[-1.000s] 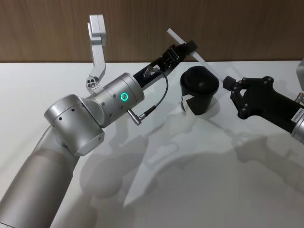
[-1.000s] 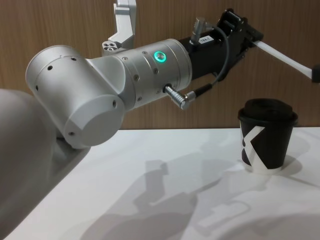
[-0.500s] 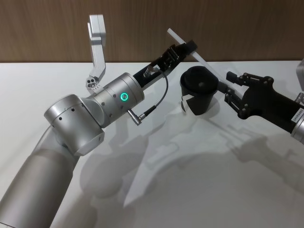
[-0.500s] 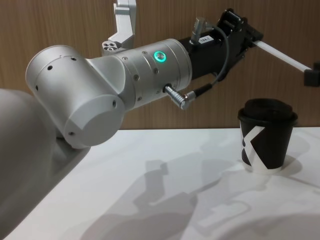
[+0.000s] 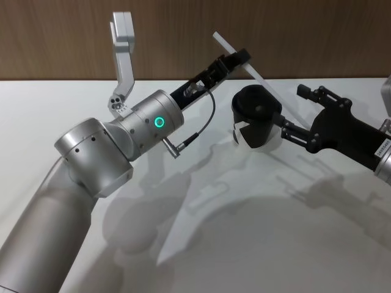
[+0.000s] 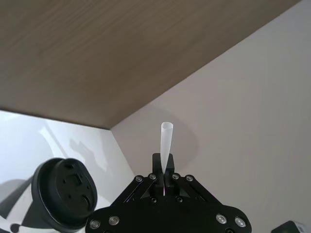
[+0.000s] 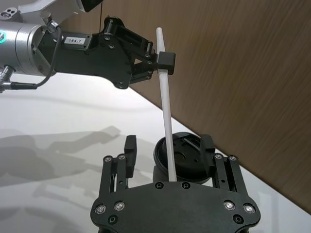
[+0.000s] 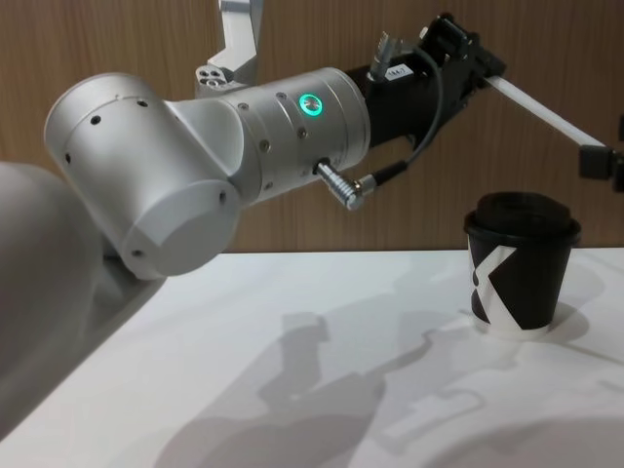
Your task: Pick up the straw with one hand, pass it to the other hand, and insert it into the cup.
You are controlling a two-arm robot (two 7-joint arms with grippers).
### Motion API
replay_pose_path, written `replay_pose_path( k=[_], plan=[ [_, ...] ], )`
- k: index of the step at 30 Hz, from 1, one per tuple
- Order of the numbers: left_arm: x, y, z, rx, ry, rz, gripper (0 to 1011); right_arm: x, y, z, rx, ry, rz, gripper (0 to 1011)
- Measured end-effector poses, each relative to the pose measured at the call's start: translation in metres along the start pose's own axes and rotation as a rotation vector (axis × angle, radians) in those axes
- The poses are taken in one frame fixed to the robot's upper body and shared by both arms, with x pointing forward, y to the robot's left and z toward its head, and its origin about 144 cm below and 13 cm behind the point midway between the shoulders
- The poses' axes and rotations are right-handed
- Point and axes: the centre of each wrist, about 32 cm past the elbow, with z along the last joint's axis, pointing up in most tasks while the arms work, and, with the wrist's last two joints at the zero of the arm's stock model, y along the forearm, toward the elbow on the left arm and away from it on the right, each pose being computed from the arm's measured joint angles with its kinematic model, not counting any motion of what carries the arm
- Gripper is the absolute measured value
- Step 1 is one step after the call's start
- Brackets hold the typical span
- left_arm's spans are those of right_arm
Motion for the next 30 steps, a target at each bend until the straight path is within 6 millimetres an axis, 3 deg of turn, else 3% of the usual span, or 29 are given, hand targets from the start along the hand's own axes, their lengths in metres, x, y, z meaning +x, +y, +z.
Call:
replay_pose_path(
  k=[9, 30],
  plan=[
    [-0.009, 0.000, 0.005, -0.017, -0.142, 0.016, 12, 0.000, 0.000, 0.000, 0.000, 0.000, 0.000, 1001],
    [-0.036, 0.001, 0.018, -0.027, -0.549, 0.029, 11, 0.000, 0.000, 0.000, 0.000, 0.000, 0.000, 1001]
  ],
)
